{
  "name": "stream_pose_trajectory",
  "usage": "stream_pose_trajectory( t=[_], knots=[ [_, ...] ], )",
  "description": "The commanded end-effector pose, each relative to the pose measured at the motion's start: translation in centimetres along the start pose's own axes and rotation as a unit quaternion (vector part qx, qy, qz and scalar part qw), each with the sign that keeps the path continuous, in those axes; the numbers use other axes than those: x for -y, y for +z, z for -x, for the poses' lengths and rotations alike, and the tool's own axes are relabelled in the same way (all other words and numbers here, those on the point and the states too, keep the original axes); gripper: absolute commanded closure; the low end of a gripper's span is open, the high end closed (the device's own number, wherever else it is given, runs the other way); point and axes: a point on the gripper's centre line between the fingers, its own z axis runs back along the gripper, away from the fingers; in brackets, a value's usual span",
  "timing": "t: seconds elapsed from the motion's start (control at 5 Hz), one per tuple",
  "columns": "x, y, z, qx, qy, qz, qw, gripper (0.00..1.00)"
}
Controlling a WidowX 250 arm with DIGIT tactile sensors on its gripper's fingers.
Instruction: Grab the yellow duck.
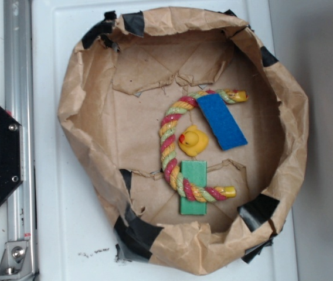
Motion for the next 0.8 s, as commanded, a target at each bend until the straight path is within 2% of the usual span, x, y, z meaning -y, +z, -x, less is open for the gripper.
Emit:
stream_pose_trajectory(
  t=[0.0, 0.2, 0.4, 0.6],
  knots=[
    [0.0, 0.0, 0.0, 0.0, 0.0, 0.0, 1.0, 0.0],
    [-2.9, -1.0, -4.1, 0.13, 0.116, -0.015, 0.985, 0.0],
    [-4.7, -3.3, -7.1, 0.178, 0.179, -0.027, 0.967, 0.0],
    [-5.8, -8.3, -8.6, 0.124, 0.279, -0.008, 0.952, 0.0]
  ],
)
